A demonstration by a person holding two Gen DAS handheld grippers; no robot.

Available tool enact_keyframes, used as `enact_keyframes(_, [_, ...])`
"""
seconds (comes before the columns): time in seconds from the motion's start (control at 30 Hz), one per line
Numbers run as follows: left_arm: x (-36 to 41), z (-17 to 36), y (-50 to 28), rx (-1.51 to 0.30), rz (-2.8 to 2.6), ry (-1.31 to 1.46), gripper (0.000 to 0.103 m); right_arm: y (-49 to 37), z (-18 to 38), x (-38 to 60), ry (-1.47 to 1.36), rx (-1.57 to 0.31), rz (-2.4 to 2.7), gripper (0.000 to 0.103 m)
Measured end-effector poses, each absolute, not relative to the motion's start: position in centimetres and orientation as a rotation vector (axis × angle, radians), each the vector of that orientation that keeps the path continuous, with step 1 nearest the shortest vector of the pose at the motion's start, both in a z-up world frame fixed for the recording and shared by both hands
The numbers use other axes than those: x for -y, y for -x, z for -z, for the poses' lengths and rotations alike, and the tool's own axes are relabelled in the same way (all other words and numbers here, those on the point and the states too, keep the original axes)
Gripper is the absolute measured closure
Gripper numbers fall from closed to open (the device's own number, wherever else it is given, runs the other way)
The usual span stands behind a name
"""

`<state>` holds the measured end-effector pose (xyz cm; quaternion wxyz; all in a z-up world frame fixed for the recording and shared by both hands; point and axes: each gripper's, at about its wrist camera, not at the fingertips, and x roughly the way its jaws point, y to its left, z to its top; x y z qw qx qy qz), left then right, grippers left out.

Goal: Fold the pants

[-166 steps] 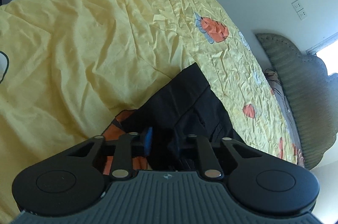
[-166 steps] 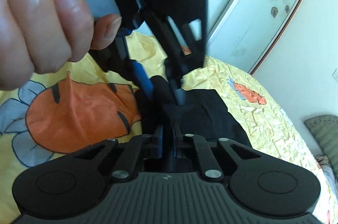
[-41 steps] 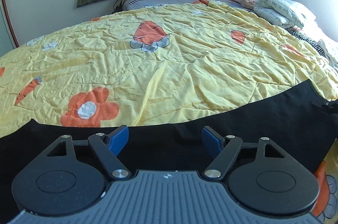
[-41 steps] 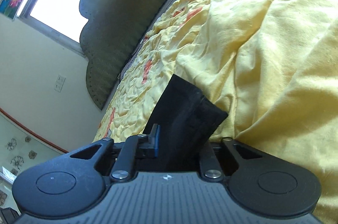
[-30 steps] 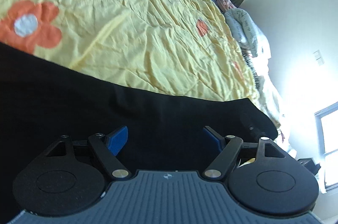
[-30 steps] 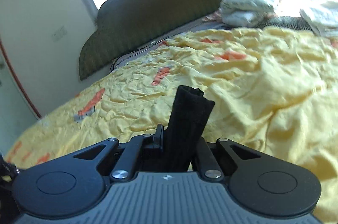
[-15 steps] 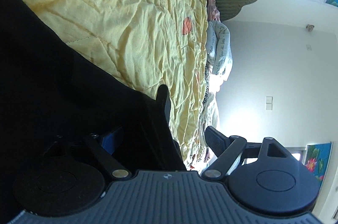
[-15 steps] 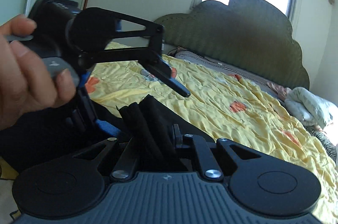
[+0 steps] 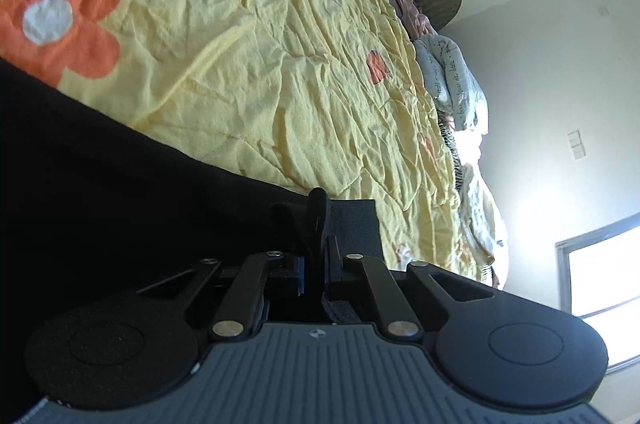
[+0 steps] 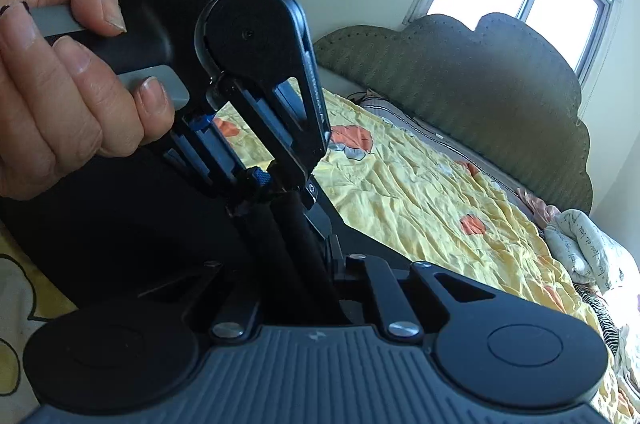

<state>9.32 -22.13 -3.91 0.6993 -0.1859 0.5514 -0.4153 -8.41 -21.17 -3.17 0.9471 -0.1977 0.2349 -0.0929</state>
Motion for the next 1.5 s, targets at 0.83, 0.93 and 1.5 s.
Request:
enact_keyframes(0.83, [18.2, 1.3, -5.8, -0.907, 0.79, -0.09, 0.096, 6.3, 4.0, 15.0, 0.338, -0.488, 0.074, 0.095])
enact_keyframes(0.93, [18.1, 1.2, -5.7, -0.896, 0.783, -0.103, 0.096, 6.5, 3.9, 15.3, 0.334, -0.487, 0.069, 0.095])
enact_keyframes(1.5, [15.9, 0.5, -6.5, -0.869, 0.722, -0.129, 0.096, 6.4, 3.9, 15.6, 0.329, -0.465, 0.011, 0.095])
